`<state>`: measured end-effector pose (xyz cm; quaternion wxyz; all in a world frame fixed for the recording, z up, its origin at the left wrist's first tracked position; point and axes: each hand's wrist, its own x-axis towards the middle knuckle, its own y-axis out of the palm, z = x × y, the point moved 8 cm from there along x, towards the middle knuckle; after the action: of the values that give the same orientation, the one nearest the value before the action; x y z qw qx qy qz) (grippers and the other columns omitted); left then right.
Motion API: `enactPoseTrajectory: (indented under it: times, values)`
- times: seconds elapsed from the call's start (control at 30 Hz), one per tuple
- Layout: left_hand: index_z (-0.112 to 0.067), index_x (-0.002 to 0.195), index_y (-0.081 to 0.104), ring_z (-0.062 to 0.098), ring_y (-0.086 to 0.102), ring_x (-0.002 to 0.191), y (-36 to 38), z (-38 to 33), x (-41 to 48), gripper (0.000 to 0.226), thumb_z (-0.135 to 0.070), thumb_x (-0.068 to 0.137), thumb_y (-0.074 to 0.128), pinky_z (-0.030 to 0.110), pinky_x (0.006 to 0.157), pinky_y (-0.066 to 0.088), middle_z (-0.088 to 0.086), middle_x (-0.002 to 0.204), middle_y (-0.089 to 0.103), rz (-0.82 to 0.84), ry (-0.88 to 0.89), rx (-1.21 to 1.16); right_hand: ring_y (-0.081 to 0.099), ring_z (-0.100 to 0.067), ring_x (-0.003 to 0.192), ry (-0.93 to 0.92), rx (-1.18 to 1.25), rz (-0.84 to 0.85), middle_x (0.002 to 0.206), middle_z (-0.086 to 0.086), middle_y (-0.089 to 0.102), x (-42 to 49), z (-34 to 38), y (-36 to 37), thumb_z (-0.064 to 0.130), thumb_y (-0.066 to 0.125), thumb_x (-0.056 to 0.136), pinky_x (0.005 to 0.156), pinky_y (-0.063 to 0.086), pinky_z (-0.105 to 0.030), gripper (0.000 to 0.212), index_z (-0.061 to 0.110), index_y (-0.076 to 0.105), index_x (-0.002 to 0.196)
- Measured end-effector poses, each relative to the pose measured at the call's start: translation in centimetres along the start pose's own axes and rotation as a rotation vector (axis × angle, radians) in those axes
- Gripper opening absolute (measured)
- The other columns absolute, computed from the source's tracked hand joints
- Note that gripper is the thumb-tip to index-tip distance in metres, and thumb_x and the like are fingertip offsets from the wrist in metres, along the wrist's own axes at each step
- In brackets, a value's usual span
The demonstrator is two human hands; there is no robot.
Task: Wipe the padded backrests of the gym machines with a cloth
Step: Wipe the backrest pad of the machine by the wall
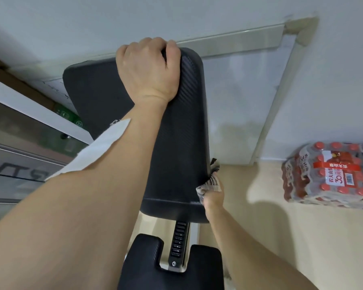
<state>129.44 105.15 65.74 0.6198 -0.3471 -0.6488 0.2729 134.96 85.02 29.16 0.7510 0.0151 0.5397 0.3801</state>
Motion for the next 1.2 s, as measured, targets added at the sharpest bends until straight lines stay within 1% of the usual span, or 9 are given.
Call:
enactPoseTrajectory:
  times: [0.17,0.27,0.4,0.5,0.7,0.83,1.0,1.1,1.2]
  values:
    - [-0.020,0.062,0.045,0.024,0.039,0.061,-0.1,0.0,0.0,0.039,-0.038,0.094,0.031,0.039,0.080,0.037,-0.002,0.060,0.043,-0.004,0.012,-0.020,0.058,-0.011,0.066,-0.211,-0.059,0.105,0.082,-0.001,0.059,-3.6,9.3,8.2,0.028,0.049,0.104,0.051,0.049,-0.020,0.025,0.018,0.066,0.090]
    - [-0.019,0.062,0.055,0.023,0.039,0.059,0.1,0.3,0.0,0.041,-0.036,0.093,0.035,0.039,0.077,0.038,-0.001,0.059,0.045,-0.004,0.010,-0.032,0.061,-0.016,0.078,-0.545,-0.331,0.115,0.079,0.002,0.063,-8.2,17.9,15.3,0.034,0.041,0.106,0.074,0.052,-0.032,0.035,0.022,0.062,0.081]
    - [-0.019,0.059,0.064,0.020,0.034,0.055,0.1,0.6,0.3,0.032,-0.029,0.084,0.046,0.035,0.072,0.040,0.002,0.054,0.058,-0.028,0.008,-0.027,0.061,-0.024,0.103,-0.897,-0.723,0.033,0.108,-0.005,0.069,-13.3,24.7,21.7,0.040,0.032,0.107,0.091,0.045,-0.039,0.042,0.017,0.067,0.110]
    - [-0.019,0.059,0.064,0.021,0.039,0.054,0.2,0.4,0.4,0.036,-0.029,0.087,0.043,0.036,0.074,0.041,0.003,0.055,0.061,-0.015,0.024,-0.035,0.063,-0.025,0.098,-1.094,-0.673,0.053,0.104,-0.007,0.070,-14.1,24.5,21.1,0.041,0.030,0.105,0.085,0.047,-0.040,0.046,0.012,0.066,0.108]
    - [-0.017,0.068,0.069,0.019,0.037,0.061,-0.1,0.6,-0.1,0.045,-0.033,0.092,0.035,0.037,0.084,0.040,0.002,0.062,0.062,-0.071,0.000,-0.088,0.058,-0.020,0.076,-0.779,-0.505,0.038,0.078,0.003,0.059,-7.4,13.4,10.8,0.063,0.031,0.094,0.079,0.051,-0.048,0.039,0.032,0.051,0.081]
    - [-0.019,0.077,0.072,0.021,0.049,0.065,-1.1,-0.1,-0.3,0.046,-0.036,0.092,0.032,0.035,0.094,0.040,-0.002,0.072,0.069,-0.056,0.011,-0.124,0.057,-0.007,0.080,-0.706,-0.551,0.044,0.084,0.014,0.057,-6.2,10.3,7.8,0.059,0.042,0.093,0.087,0.050,-0.042,0.023,0.039,0.050,0.087]
    - [-0.013,0.131,0.061,0.020,0.053,0.126,-3.2,0.6,-3.3,0.044,-0.028,0.091,0.049,0.037,0.113,0.036,0.003,0.134,0.061,-0.090,-0.041,-0.418,0.066,-0.021,0.084,-0.648,-0.770,0.058,0.087,-0.001,0.067,-4.8,6.4,2.6,0.074,0.022,0.092,0.082,0.054,-0.049,0.042,0.045,0.053,0.091]
    - [-0.010,0.131,0.058,0.022,0.049,0.125,-4.2,1.7,-12.8,0.047,-0.020,0.085,0.059,0.032,0.109,0.039,0.007,0.135,0.054,-0.149,-0.245,-0.473,0.068,-0.028,0.087,-0.506,-0.988,-0.034,0.093,-0.004,0.070,-4.9,5.1,-1.3,0.068,0.030,0.096,0.082,0.056,-0.050,0.040,0.038,0.058,0.093]
    - [-0.025,0.115,0.061,0.014,0.055,0.108,-0.6,3.1,-26.5,0.026,-0.028,0.089,0.057,0.035,0.097,0.047,-0.006,0.117,0.057,0.158,-0.644,-0.491,0.065,-0.026,0.083,-0.460,-0.964,-0.119,0.092,-0.007,0.069,-7.6,5.7,-4.3,0.032,0.055,0.100,0.071,0.050,-0.032,0.019,0.015,0.061,0.094]
